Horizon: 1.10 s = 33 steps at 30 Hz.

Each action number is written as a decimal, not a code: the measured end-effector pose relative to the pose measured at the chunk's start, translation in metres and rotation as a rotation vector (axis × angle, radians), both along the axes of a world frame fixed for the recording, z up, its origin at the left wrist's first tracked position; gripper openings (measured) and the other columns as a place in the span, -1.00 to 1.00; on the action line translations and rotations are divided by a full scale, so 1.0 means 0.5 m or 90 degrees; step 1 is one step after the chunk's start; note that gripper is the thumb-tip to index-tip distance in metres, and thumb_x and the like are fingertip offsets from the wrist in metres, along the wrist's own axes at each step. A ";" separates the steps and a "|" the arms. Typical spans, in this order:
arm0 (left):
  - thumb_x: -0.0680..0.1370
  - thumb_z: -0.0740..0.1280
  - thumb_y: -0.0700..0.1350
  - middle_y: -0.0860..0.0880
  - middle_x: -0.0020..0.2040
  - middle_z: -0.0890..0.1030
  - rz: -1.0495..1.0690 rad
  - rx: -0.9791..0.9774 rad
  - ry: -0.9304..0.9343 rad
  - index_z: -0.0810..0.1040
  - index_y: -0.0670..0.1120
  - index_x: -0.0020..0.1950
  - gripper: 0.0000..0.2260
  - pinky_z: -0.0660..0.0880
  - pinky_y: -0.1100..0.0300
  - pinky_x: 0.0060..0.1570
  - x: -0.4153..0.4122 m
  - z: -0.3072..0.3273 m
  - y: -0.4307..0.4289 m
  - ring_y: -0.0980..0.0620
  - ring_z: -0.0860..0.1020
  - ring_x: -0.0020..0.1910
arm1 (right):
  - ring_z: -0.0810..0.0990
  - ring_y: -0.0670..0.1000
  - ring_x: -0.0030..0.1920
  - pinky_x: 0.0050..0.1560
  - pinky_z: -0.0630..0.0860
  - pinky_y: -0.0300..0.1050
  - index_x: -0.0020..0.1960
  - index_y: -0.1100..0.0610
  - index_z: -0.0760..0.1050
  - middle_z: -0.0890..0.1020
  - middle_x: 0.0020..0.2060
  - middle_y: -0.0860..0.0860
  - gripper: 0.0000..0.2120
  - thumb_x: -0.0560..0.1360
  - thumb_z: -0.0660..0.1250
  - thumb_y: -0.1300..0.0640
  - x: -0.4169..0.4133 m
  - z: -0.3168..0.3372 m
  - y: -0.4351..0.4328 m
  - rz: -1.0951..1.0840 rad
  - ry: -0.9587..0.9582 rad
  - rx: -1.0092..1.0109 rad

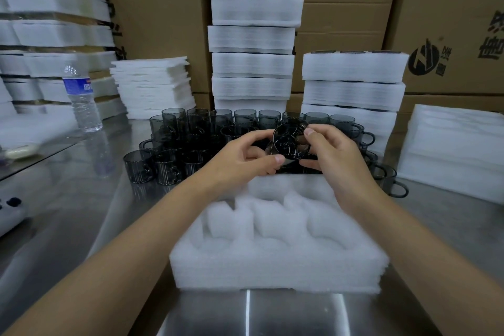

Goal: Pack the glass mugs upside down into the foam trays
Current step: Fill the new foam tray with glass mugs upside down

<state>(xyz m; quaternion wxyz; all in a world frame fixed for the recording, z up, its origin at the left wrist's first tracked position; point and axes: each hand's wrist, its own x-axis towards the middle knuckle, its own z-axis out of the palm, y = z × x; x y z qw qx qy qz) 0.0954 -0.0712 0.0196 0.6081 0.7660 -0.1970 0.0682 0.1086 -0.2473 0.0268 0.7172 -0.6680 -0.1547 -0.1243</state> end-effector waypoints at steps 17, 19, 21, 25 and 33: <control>0.29 0.45 0.05 -0.12 -0.13 0.70 0.014 -0.062 0.047 0.40 -0.07 0.21 -0.44 0.58 0.24 -0.17 -0.023 0.030 0.014 -0.03 0.68 -0.14 | 0.59 -0.20 0.09 0.11 0.53 -0.17 0.13 -0.03 0.51 0.66 0.02 -0.16 -0.54 0.30 0.45 -0.18 -0.029 0.020 0.000 0.145 -0.084 -0.102; 0.38 0.47 -0.03 -0.13 -0.11 0.70 -0.010 -0.058 0.078 0.40 -0.05 0.19 -0.55 0.57 0.23 -0.17 -0.021 0.033 0.024 -0.04 0.68 -0.11 | 0.56 -0.18 0.16 0.22 0.47 -0.07 0.15 -0.08 0.51 0.64 0.08 -0.17 -0.51 0.28 0.48 -0.20 -0.032 0.027 -0.002 0.161 -0.103 -0.158; 0.49 0.37 -0.14 -0.15 -0.12 0.70 -0.040 -0.077 0.120 0.44 -0.02 0.18 -0.71 0.58 0.21 -0.18 -0.016 0.039 0.038 -0.05 0.68 -0.13 | 0.58 -0.19 0.13 0.20 0.49 -0.05 0.11 -0.12 0.54 0.64 0.07 -0.16 -0.63 0.33 0.45 -0.13 -0.035 0.031 -0.004 0.147 -0.114 -0.172; 0.39 0.13 -0.06 -0.16 -0.20 0.67 -0.078 -0.088 0.211 0.54 0.03 0.17 -0.60 0.58 0.18 -0.20 -0.007 0.053 0.075 -0.02 0.63 -0.26 | 0.58 -0.11 -0.05 0.07 0.56 -0.06 -0.01 -0.14 0.56 0.59 0.03 -0.03 -0.84 0.44 0.43 0.06 -0.038 0.024 0.004 0.072 -0.144 -0.149; 0.49 0.01 0.13 -0.05 -0.08 0.69 0.014 0.008 0.166 0.69 0.09 0.04 -0.55 0.43 0.19 -0.29 -0.009 0.048 0.137 0.02 0.56 -0.27 | 0.63 -0.04 -0.27 -0.21 0.53 -0.26 -0.22 0.11 0.51 0.67 -0.28 0.05 -0.88 0.49 0.37 0.21 -0.048 0.009 0.010 0.199 -0.100 -0.173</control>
